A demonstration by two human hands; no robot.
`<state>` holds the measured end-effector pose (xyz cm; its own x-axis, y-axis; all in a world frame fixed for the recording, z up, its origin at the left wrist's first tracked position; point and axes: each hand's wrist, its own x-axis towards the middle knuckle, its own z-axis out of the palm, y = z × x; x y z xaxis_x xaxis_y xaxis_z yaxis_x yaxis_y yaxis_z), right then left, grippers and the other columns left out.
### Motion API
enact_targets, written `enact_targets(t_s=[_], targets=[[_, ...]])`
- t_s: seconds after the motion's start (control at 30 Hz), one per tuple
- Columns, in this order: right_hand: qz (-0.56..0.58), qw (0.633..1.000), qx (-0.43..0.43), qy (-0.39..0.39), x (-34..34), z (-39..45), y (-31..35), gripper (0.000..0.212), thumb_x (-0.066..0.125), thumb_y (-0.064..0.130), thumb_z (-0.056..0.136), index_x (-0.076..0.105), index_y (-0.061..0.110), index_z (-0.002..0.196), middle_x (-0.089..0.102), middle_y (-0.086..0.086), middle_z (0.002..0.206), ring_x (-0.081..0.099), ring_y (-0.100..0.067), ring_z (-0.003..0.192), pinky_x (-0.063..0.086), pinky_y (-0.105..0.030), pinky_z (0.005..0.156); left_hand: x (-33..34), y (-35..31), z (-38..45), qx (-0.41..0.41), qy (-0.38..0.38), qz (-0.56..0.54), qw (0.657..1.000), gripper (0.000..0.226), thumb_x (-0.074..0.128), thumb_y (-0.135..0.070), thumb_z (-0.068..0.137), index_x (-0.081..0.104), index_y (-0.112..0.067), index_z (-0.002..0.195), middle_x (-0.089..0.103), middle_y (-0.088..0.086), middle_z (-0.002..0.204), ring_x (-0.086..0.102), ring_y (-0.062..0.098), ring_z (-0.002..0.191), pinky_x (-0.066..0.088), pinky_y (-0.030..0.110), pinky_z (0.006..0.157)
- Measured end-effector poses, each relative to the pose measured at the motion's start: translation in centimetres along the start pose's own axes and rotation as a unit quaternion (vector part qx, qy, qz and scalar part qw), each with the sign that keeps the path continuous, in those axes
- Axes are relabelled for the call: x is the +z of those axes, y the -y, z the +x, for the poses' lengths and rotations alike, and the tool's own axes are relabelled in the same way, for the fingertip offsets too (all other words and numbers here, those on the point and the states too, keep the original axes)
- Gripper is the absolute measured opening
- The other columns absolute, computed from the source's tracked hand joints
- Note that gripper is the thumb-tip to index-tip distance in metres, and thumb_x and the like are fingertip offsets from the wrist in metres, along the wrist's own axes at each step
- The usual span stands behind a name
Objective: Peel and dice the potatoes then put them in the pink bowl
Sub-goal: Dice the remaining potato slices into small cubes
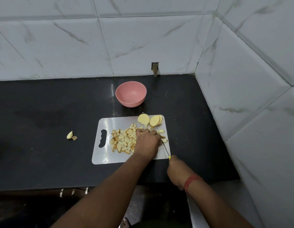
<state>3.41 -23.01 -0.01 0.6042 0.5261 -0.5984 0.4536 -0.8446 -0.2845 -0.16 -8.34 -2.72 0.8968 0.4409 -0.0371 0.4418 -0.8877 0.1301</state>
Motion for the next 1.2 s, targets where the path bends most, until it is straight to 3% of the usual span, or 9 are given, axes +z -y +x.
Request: enact_targets(t_s=[0.1,0.2,0.27,0.43,0.77,0.93,1.07,1.13,1.2], targets=[[0.006,0.999,-0.030,0.018,0.4,-0.8,-1.1,0.029,0.035,0.010,0.098,0.043,0.003,0.125,0.058,-0.017,0.116,0.059,-0.032,0.107,0.045,-0.029,0.076,0.0,0.1,0.0,0.007,-0.002,0.002,1.000,0.029,0.048,-0.040,0.102,0.068,-0.028,0.117,0.063,-0.006,0.119,0.051,0.020,0.114,0.024,0.048,0.107],[-0.002,0.999,-0.026,-0.020,0.3,-1.2,-1.6,0.007,0.036,0.011,0.098,0.040,0.011,0.104,0.061,-0.015,0.113,0.062,-0.029,0.102,0.037,-0.024,0.057,0.3,0.4,-0.3,0.008,-0.023,-0.005,1.000,0.032,0.050,-0.046,0.098,0.068,-0.027,0.116,0.061,-0.006,0.117,0.049,0.021,0.114,0.027,0.049,0.106],[0.013,0.999,-0.012,-0.045,0.1,-1.0,-1.1,0.003,0.038,0.009,0.097,0.038,0.013,0.098,0.063,-0.014,0.109,0.064,-0.027,0.097,0.036,-0.025,0.064,0.6,0.7,-0.7,0.007,-0.042,-0.005,0.999,0.030,0.053,-0.045,0.095,0.068,-0.026,0.113,0.058,-0.005,0.116,0.046,0.021,0.114,0.028,0.049,0.106],[0.021,0.999,0.000,-0.026,-0.3,-0.5,0.0,0.019,0.038,0.012,0.097,0.046,0.009,0.114,0.061,-0.011,0.109,0.063,-0.024,0.096,0.042,-0.029,0.069,0.1,0.7,-0.8,-0.001,-0.038,-0.020,0.999,0.027,0.052,-0.039,0.098,0.068,-0.025,0.115,0.056,-0.004,0.121,0.043,0.021,0.119,0.024,0.047,0.111],[0.013,1.000,-0.007,-0.001,-0.6,-0.5,0.8,0.022,0.036,0.009,0.095,0.044,0.006,0.116,0.061,-0.014,0.110,0.058,-0.025,0.088,0.040,-0.029,0.069,0.0,0.5,-0.5,-0.023,-0.014,-0.019,0.999,0.025,0.054,-0.037,0.099,0.069,-0.025,0.115,0.062,-0.004,0.114,0.047,0.020,0.117,0.020,0.046,0.114],[0.005,1.000,-0.018,0.024,-0.7,-0.1,0.7,0.026,0.037,0.009,0.096,0.044,0.004,0.121,0.056,-0.008,0.094,0.053,-0.019,0.078,0.039,-0.025,0.062,0.1,0.6,-0.5,-0.022,-0.014,-0.020,0.999,0.023,0.054,-0.036,0.099,0.070,-0.026,0.113,0.062,-0.004,0.112,0.048,0.020,0.117,0.020,0.046,0.114],[0.000,0.998,-0.041,0.053,-1.3,-1.1,0.0,0.031,0.037,0.010,0.099,0.046,0.001,0.126,0.057,-0.019,0.119,0.058,-0.033,0.105,0.041,-0.033,0.077,0.0,0.5,-0.6,-0.024,-0.014,-0.018,0.999,0.024,0.054,-0.036,0.098,0.068,-0.025,0.114,0.060,-0.003,0.116,0.046,0.021,0.119,0.021,0.048,0.115],[-0.008,0.998,-0.036,0.059,-1.6,-1.8,-0.4,0.028,0.036,0.012,0.099,0.048,0.003,0.123,0.059,-0.016,0.114,0.059,-0.032,0.107,0.041,-0.031,0.076,0.0,0.5,-0.8,-0.020,-0.026,-0.008,0.999,0.026,0.051,-0.035,0.098,0.065,-0.023,0.115,0.058,-0.002,0.119,0.045,0.021,0.120,0.021,0.049,0.116],[0.022,0.999,-0.022,0.036,-2.5,-2.3,-0.4,0.019,0.036,0.015,0.099,0.050,0.007,0.110,0.058,-0.008,0.097,0.061,-0.026,0.093,0.040,-0.028,0.072,0.0,0.5,-1.2,-0.019,-0.036,0.005,0.999,0.027,0.049,-0.034,0.094,0.062,-0.021,0.114,0.056,-0.001,0.118,0.044,0.022,0.118,0.023,0.048,0.114]])
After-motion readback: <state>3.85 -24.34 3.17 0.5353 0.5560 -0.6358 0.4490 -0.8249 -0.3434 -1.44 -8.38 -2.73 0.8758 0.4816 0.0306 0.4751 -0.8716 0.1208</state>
